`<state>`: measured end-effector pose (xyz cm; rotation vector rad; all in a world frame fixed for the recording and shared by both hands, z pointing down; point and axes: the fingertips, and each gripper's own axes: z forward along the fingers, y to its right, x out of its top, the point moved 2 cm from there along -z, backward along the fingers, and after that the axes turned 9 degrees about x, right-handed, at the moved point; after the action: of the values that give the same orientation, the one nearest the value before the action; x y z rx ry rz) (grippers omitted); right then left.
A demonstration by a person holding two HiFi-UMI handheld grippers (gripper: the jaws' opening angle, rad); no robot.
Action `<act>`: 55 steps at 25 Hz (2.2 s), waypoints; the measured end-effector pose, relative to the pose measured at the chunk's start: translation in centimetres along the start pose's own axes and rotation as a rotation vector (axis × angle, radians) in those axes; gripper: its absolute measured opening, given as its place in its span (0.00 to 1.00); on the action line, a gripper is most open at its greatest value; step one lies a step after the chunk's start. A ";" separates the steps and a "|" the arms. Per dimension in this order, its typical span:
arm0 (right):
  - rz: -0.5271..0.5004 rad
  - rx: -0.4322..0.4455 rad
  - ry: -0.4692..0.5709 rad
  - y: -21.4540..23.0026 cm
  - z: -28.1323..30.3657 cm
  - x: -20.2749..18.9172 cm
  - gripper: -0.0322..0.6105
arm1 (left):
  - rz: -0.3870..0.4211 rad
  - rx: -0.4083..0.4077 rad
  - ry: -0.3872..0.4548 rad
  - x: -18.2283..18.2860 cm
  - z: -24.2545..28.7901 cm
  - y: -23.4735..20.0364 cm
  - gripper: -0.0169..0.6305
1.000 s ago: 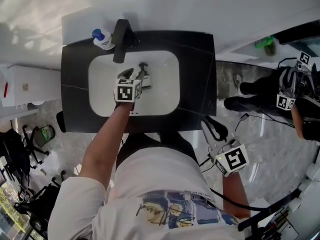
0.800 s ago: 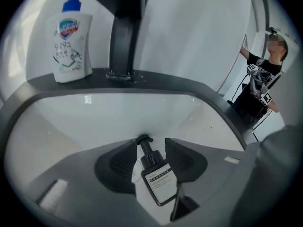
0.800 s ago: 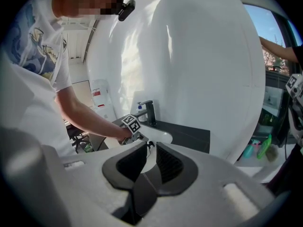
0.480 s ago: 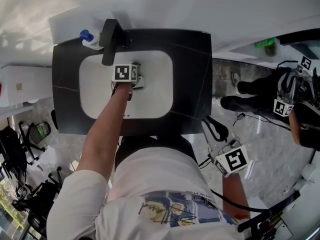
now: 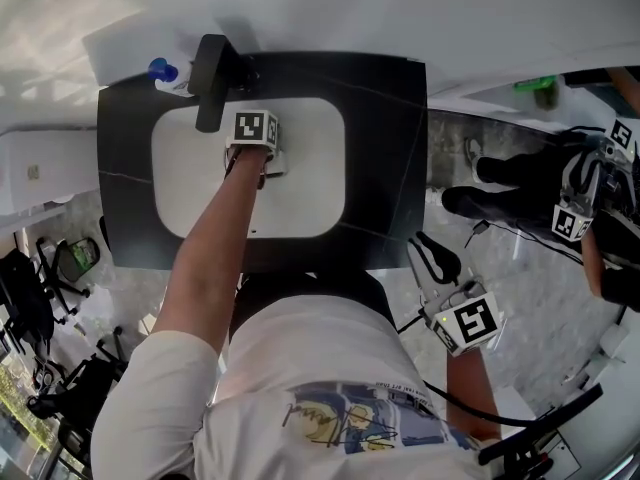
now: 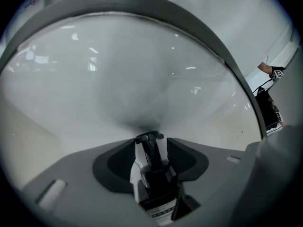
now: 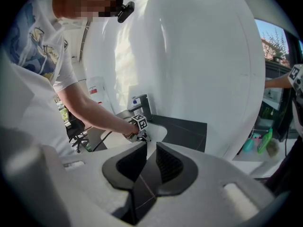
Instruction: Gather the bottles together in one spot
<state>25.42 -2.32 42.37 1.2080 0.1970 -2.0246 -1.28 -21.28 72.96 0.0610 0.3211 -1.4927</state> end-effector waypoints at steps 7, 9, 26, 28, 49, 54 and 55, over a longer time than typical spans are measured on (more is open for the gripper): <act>0.004 0.004 -0.002 -0.2 0.6 -0.5 0.15 | 0.026 -0.001 -0.034 -1.2 0.7 0.1 0.25; 0.001 0.006 -0.001 -0.5 0.9 -0.4 0.15 | 0.027 -0.018 -0.009 -1.3 0.1 0.1 0.25; -0.079 0.074 0.040 -4.9 4.4 3.1 0.14 | 0.115 -0.053 0.365 -3.0 -9.8 -0.9 0.16; -0.092 0.077 0.043 -5.4 4.7 3.6 0.14 | 0.146 -0.045 0.407 -3.4 -10.5 -1.3 0.16; -0.136 0.056 0.069 -11.2 7.8 7.1 0.14 | 0.169 -0.056 0.722 -0.2 -24.1 -9.8 0.16; -0.136 0.040 0.080 -12.4 9.1 7.8 0.14 | 0.139 -0.028 0.800 2.7 -27.7 -13.7 0.16; -0.131 0.037 0.076 -12.7 9.2 7.6 0.14 | 0.130 -0.021 0.808 3.0 -28.0 -14.5 0.16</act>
<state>8.48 -1.79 38.21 1.3265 0.2835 -2.1037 -20.26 -18.82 47.70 0.6648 0.9595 -1.2777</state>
